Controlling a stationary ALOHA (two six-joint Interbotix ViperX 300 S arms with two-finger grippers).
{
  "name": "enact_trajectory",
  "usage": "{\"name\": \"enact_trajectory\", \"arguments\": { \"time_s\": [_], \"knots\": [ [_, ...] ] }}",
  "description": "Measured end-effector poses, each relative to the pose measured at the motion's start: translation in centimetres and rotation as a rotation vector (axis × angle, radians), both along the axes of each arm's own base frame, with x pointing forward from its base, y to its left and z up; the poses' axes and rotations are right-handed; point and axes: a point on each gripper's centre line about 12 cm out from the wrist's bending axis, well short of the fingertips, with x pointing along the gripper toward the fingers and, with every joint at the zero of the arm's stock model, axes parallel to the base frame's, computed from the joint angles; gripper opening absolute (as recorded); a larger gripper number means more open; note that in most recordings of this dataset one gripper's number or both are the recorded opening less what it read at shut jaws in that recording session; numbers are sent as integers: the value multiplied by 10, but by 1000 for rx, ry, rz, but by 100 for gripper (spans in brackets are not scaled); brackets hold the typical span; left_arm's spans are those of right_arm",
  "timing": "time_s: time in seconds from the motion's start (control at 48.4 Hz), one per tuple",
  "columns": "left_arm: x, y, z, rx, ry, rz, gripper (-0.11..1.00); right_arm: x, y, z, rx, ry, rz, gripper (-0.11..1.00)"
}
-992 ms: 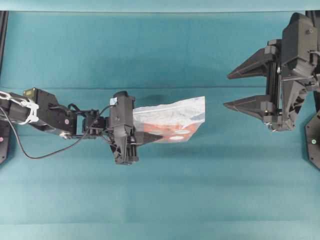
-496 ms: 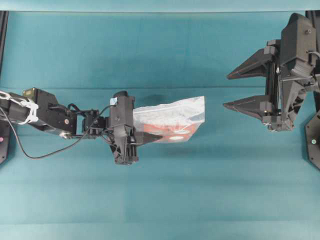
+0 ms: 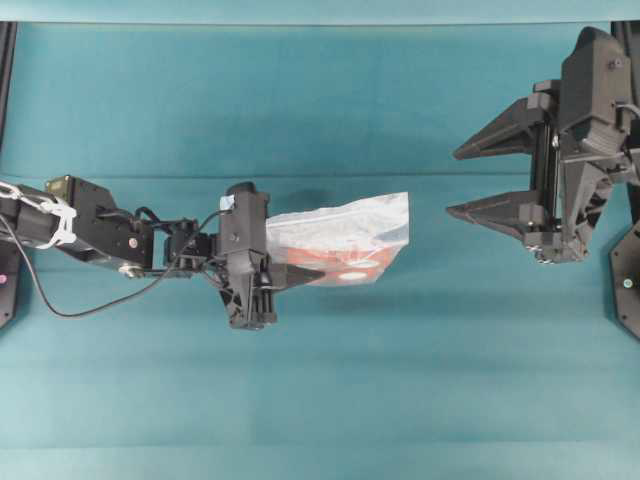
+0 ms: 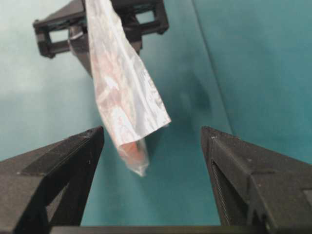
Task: Hand over the clear zip bag and make it stand upright.
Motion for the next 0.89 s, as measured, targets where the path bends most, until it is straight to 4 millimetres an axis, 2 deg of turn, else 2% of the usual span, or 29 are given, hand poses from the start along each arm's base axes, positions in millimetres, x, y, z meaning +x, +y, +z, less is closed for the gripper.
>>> {"name": "enact_trajectory", "arguments": {
  "time_s": [0.889],
  "knots": [
    [0,0,2,0,-5,0,24,-3,1,-10,8,45,4,85]
  ]
}}
